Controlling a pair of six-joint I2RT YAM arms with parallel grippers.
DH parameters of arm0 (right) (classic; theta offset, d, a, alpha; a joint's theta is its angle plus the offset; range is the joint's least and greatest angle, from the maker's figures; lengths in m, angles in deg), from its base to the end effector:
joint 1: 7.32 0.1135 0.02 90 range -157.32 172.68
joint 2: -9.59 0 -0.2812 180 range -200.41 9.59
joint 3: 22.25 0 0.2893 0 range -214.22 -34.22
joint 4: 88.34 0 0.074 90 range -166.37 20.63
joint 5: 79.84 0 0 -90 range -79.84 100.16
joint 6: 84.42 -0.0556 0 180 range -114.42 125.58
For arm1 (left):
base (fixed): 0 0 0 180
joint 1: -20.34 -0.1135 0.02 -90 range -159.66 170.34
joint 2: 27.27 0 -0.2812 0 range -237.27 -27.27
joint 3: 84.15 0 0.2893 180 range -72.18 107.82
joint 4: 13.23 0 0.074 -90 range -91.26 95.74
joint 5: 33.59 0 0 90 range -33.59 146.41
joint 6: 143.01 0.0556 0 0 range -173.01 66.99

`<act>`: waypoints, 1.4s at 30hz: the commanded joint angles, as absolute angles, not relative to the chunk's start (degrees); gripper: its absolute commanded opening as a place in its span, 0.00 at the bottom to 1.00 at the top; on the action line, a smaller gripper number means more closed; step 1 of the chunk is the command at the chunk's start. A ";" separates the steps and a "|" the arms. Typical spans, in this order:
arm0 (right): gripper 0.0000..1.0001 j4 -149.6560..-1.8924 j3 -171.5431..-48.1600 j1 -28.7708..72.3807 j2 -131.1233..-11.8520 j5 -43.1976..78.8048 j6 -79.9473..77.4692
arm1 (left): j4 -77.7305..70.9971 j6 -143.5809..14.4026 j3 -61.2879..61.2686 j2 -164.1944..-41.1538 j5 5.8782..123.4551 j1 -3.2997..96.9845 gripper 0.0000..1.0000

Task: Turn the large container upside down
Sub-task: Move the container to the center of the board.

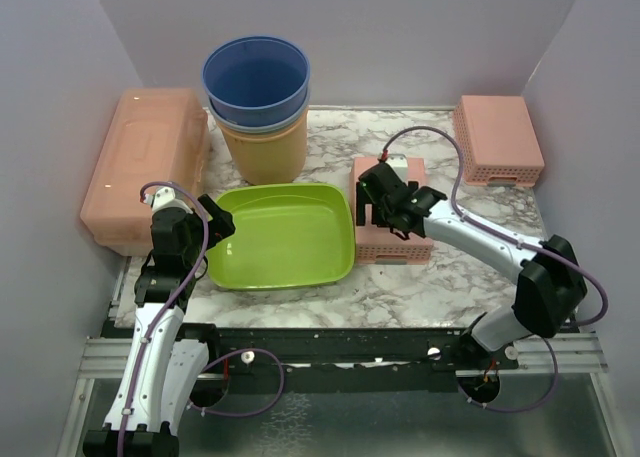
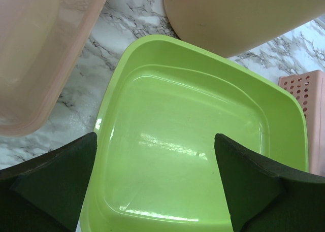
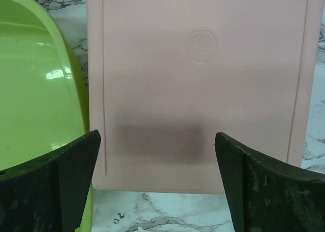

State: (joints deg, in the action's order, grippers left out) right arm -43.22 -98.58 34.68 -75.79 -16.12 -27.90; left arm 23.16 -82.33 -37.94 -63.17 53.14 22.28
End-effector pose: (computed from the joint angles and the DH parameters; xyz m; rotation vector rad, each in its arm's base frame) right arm 0.2807 0.2196 0.2479 0.0023 2.3849 0.0316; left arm 0.1932 -0.0034 0.2732 -0.5173 1.9703 -0.2864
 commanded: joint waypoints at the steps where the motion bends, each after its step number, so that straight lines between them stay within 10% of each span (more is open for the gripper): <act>1: 0.99 -38.78 -104.39 34.91 -80.61 -16.37 -25.16 | 21.94 -81.79 -38.25 -63.13 53.87 22.01 0.99; 42: 1.00 -44.06 -100.24 27.24 -83.97 -23.88 -20.83 | 21.94 -81.86 -38.25 -62.37 53.53 21.99 0.99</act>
State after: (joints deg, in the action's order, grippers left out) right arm -39.55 -99.34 31.16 -84.88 -27.40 -21.71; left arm 22.97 -82.35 -37.94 -63.17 53.14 22.28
